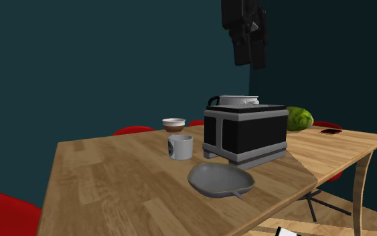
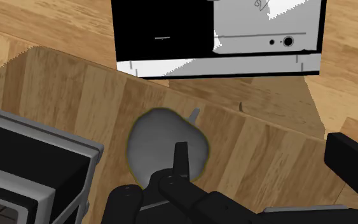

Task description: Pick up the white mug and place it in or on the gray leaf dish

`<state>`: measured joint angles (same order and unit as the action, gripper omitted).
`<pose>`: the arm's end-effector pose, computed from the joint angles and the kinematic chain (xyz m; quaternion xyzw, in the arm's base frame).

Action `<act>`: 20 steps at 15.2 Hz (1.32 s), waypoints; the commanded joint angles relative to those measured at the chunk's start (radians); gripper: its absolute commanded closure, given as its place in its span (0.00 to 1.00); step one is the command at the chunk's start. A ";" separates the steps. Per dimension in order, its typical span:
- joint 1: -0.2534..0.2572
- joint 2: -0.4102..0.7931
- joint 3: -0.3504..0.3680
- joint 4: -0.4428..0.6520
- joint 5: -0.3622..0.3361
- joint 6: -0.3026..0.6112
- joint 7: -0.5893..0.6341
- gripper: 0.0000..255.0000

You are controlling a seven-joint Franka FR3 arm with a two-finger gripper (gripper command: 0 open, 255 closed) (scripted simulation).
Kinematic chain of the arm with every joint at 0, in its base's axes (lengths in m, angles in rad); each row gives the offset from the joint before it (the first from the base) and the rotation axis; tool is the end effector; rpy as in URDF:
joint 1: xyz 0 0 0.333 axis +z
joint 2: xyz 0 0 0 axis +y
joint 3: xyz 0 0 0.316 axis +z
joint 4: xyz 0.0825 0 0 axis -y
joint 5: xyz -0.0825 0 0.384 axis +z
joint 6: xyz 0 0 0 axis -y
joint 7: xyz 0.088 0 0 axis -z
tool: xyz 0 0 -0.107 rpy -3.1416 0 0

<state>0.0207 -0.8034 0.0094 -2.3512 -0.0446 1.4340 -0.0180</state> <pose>0.2871 0.0043 0.5869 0.9978 0.0206 -0.0567 0.0259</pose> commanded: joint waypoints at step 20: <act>-0.055 0.620 -0.175 0.202 -0.067 0.447 -0.188 0.00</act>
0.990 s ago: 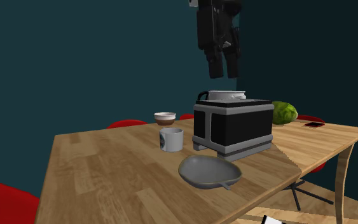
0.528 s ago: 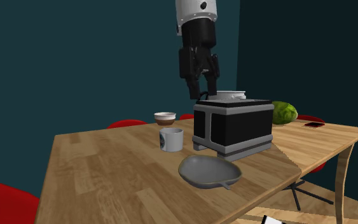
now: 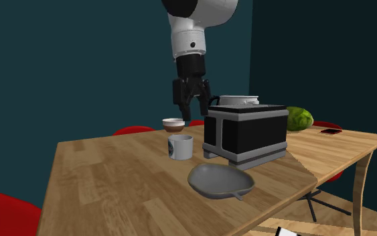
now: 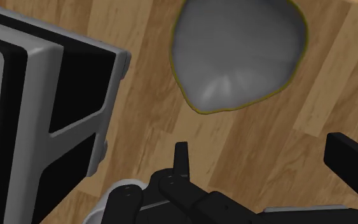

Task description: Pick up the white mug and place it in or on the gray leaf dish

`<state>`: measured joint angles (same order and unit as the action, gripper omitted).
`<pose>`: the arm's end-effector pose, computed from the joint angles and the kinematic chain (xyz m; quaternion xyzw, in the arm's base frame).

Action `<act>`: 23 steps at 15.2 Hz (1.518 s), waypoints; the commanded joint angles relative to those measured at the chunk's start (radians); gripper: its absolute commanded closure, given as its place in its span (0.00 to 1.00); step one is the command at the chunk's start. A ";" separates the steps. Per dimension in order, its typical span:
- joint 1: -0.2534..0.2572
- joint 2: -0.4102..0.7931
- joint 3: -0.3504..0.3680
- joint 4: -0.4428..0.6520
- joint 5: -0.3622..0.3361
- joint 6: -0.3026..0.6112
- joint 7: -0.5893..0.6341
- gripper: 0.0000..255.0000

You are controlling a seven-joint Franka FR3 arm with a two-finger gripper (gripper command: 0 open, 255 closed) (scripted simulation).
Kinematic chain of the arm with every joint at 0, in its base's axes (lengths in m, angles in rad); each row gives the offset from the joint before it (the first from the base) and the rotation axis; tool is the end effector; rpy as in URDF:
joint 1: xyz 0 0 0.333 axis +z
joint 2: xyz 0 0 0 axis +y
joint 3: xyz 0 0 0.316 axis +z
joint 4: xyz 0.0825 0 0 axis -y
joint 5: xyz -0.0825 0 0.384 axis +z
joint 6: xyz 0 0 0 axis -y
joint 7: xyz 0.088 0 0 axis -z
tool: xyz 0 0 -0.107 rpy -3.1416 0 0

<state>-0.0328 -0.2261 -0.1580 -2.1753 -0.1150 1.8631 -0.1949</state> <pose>0.4650 -0.1022 0.4789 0.9981 0.0238 -0.0501 0.0276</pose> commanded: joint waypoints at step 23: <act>-0.097 0.707 -0.049 0.554 0.126 0.169 -0.182 0.00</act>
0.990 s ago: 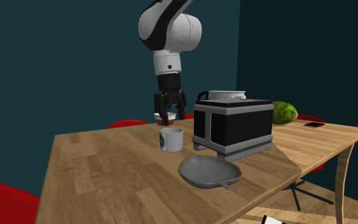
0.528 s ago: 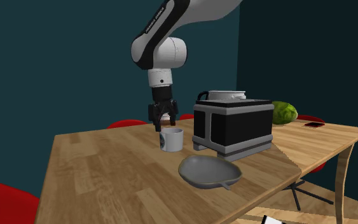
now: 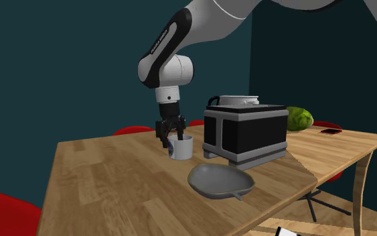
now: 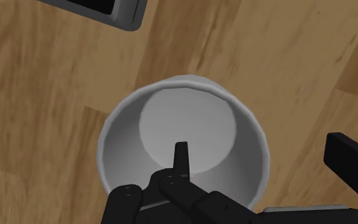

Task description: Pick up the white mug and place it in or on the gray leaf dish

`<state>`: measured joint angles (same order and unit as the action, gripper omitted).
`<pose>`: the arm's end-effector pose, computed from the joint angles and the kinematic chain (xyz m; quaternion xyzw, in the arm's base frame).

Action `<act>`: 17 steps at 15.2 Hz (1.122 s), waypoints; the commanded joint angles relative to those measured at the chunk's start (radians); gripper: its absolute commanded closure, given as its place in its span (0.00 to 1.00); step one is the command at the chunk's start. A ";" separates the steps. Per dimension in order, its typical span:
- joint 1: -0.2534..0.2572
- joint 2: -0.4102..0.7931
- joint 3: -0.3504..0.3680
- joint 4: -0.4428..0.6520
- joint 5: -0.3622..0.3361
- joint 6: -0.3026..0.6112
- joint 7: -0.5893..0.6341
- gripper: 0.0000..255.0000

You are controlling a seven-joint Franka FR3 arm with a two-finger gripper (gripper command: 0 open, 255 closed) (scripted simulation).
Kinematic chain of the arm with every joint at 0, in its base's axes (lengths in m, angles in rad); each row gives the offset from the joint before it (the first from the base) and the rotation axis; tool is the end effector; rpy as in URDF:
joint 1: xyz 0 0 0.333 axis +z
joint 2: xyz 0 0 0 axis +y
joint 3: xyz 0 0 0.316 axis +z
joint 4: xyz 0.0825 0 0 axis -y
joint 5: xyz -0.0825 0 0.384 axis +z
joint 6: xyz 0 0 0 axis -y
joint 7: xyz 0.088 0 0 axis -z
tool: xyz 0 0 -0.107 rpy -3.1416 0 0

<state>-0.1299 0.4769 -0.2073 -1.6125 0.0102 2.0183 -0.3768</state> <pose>0.6405 -0.2061 0.3500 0.9982 0.0272 -0.0437 0.0297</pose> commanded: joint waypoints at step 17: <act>-0.001 0.012 0.001 -0.020 0.002 0.032 -0.001 1.00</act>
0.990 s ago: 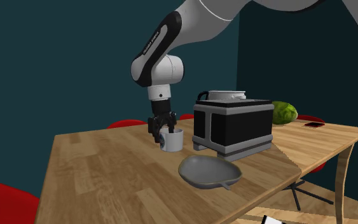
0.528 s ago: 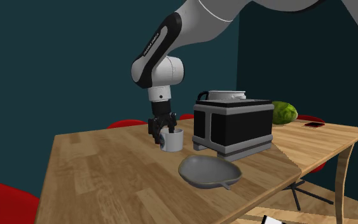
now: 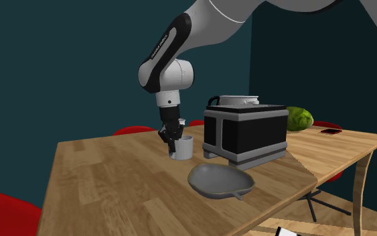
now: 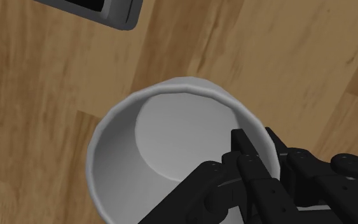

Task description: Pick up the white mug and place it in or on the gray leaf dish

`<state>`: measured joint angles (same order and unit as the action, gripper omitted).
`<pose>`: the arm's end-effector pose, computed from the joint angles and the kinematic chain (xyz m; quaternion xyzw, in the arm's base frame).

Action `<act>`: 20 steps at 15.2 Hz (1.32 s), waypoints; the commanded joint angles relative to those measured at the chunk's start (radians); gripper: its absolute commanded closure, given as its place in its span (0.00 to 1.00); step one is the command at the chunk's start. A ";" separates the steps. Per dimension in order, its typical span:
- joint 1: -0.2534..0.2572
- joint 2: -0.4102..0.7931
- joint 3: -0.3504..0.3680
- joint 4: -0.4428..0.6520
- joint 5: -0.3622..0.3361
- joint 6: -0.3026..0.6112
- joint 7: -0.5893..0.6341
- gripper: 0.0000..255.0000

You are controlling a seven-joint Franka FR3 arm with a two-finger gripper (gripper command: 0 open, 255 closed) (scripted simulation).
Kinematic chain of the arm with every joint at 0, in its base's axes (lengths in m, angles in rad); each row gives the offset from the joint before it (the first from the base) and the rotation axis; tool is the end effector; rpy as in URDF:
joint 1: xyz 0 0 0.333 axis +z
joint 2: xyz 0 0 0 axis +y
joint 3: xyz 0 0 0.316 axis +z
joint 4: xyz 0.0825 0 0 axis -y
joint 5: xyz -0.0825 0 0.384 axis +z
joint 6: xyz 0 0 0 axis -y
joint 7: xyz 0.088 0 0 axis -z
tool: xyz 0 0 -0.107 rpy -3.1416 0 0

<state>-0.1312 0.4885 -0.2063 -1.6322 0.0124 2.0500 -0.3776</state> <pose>0.6393 -0.2066 0.3359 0.9982 0.0273 -0.0434 0.0297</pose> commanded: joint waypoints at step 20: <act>0.003 -0.074 -0.008 0.135 -0.013 -0.208 -0.005 1.00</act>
<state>-0.1277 0.4197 -0.2133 -1.5043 0.0006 1.8546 -0.3804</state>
